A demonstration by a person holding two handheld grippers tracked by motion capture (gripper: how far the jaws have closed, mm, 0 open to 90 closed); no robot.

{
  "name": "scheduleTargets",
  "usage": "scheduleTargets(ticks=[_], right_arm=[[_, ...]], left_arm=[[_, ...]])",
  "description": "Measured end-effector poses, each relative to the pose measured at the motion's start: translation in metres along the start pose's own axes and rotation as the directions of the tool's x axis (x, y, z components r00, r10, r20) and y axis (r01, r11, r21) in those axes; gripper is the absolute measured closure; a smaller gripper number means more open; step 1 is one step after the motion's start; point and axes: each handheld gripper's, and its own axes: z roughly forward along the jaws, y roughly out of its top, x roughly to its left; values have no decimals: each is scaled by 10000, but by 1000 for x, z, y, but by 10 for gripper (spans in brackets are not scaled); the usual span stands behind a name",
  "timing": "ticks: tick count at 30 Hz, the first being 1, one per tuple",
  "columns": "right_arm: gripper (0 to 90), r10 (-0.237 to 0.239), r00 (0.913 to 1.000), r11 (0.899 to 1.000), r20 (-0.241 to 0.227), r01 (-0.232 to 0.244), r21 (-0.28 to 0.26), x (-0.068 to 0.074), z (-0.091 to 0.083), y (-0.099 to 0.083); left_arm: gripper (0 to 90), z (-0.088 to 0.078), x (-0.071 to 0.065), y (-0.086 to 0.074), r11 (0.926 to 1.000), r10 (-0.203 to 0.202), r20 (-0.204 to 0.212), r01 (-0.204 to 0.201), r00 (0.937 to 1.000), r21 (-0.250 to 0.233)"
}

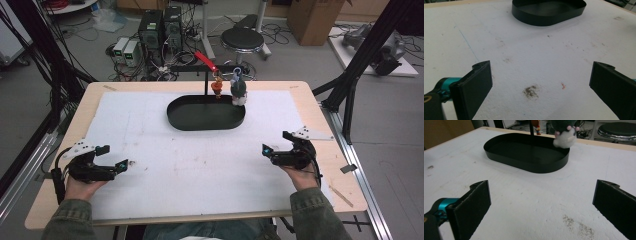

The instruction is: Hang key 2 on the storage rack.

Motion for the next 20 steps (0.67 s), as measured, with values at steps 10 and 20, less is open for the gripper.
scheduleTargets(ticks=[10,20], right_arm=[[8,-193,9998,9998,-20,193,61,-4,-2,-17],[8,52,10000,9999,20,-52,-146,-6,-4,-19]], left_arm=[[49,0,-2,-1,9999,-54,42,54,10000,94],[50,0,-3,-3,9999,-76,76,75,9999,113]])
